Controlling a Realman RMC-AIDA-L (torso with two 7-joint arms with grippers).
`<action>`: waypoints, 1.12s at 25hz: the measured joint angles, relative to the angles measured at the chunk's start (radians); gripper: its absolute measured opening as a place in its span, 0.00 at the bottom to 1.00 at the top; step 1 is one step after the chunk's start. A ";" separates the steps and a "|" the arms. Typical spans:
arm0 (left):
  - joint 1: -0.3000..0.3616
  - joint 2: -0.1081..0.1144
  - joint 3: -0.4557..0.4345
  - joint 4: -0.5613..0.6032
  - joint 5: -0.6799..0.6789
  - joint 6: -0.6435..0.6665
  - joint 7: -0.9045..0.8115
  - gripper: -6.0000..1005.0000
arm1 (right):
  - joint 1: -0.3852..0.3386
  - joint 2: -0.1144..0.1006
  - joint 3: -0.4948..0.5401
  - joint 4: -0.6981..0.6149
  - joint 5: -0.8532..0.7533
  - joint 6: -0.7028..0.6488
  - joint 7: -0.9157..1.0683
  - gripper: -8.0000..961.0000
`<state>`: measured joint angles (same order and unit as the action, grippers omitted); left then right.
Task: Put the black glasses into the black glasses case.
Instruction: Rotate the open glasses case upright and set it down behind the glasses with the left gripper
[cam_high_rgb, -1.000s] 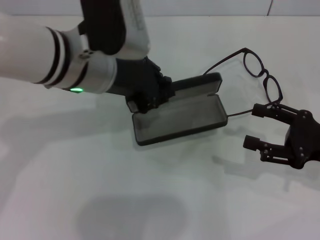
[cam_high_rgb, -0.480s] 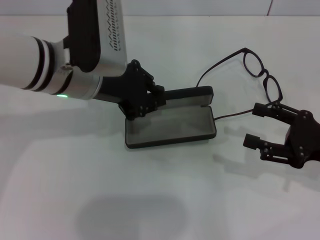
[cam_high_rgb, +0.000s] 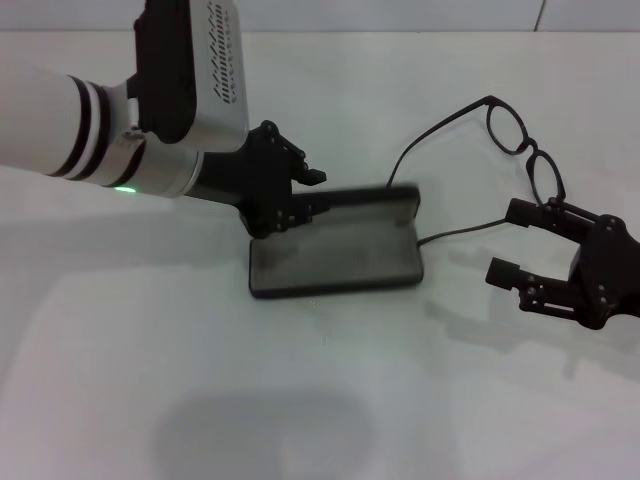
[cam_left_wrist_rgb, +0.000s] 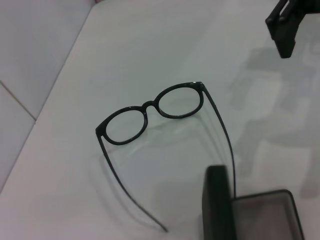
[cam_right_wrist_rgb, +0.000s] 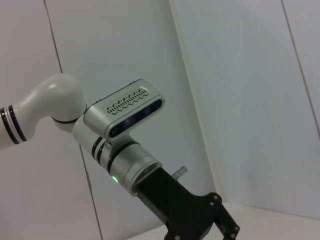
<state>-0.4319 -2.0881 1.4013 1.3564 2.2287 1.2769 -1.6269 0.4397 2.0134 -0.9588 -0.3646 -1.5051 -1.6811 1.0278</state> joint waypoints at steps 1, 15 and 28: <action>-0.002 -0.001 -0.006 -0.006 -0.001 0.000 0.000 0.37 | 0.000 0.000 0.000 0.000 0.001 0.000 0.000 0.86; -0.018 0.009 -0.239 -0.033 -0.242 0.199 0.009 0.66 | 0.000 -0.005 0.010 0.000 0.005 -0.001 0.001 0.86; -0.050 0.152 -0.533 -0.820 -0.560 0.602 0.334 0.72 | 0.030 -0.063 0.000 -0.144 -0.072 -0.221 0.113 0.86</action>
<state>-0.4820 -1.9357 0.8682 0.5362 1.6682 1.8790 -1.2928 0.4700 1.9500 -0.9590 -0.5090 -1.5772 -1.9026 1.1405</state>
